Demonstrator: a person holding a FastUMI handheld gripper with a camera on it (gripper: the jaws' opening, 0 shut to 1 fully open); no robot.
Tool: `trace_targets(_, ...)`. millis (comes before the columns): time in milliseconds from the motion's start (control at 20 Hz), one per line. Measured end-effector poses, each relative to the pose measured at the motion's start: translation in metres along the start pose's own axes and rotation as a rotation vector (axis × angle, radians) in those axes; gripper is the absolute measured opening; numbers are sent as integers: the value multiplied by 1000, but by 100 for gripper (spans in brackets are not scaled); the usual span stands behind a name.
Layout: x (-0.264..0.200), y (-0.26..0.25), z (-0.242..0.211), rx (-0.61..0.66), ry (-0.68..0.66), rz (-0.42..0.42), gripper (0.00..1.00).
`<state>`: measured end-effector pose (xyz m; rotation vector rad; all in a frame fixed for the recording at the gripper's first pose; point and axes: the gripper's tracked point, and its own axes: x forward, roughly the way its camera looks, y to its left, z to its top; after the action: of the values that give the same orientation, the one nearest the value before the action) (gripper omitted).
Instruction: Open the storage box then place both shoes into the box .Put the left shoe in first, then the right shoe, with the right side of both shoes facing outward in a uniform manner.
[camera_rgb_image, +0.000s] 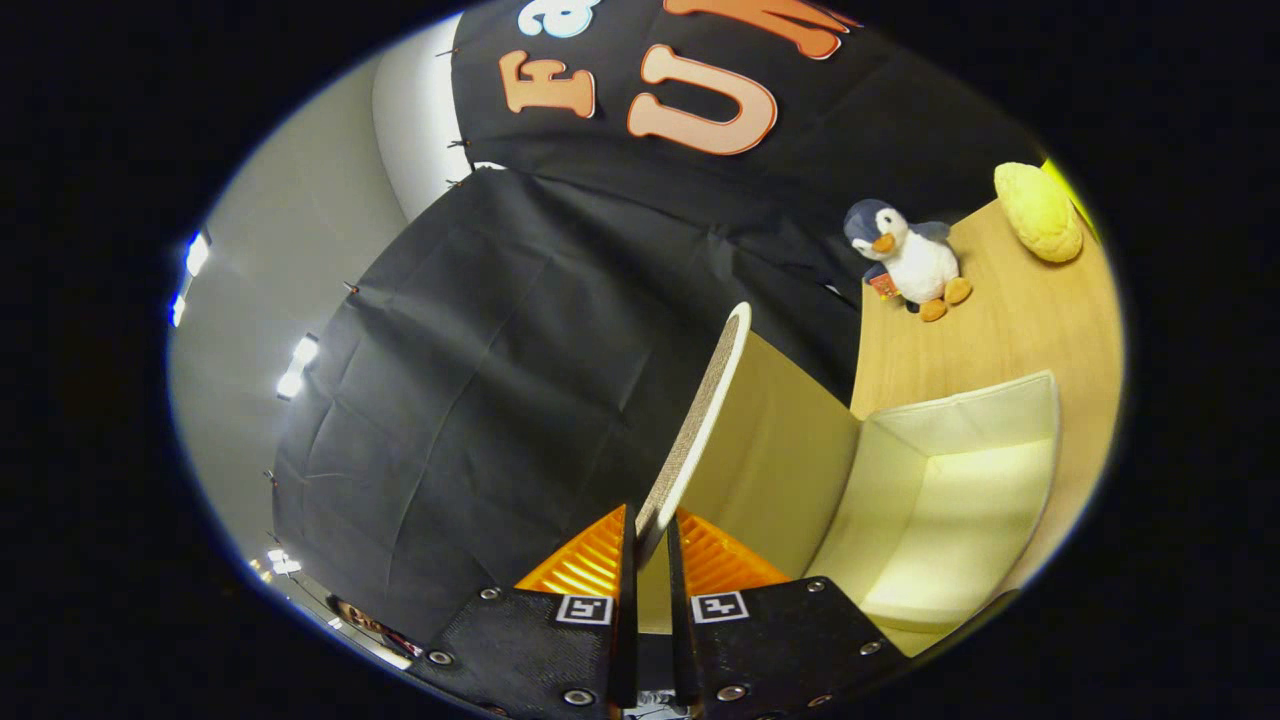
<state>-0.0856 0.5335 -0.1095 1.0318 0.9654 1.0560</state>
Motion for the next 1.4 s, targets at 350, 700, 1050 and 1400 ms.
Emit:
trace_targets(350, 59, 11, -19, -42, 30, -71, 18)
trace_targets(700, 62, 8, -20, -140, 26, -108, 68)
trace_targets(1050, -5, -26, -2, -258, -20, -200, 90)
trace_targets(1400, -114, -105, 33, -403, -122, -453, 97)
